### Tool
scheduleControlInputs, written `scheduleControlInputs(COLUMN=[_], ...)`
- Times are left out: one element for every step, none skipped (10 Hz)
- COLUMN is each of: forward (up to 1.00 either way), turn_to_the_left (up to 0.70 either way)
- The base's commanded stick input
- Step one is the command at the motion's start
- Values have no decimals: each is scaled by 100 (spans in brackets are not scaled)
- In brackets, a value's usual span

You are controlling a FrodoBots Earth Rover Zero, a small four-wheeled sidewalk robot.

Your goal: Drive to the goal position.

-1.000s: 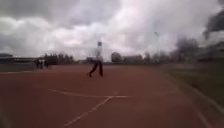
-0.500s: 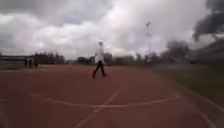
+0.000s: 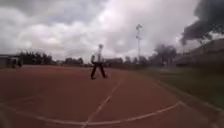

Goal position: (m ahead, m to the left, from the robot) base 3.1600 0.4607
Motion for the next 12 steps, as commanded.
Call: scheduleControlInputs(forward=[85, 85, 85, 85, 85, 85, 85, 85, 85, 85, 85, 85], turn_to_the_left=[1, 1, 1, 1, 1, 1, 1, 1, 1, 1, 1, 1])
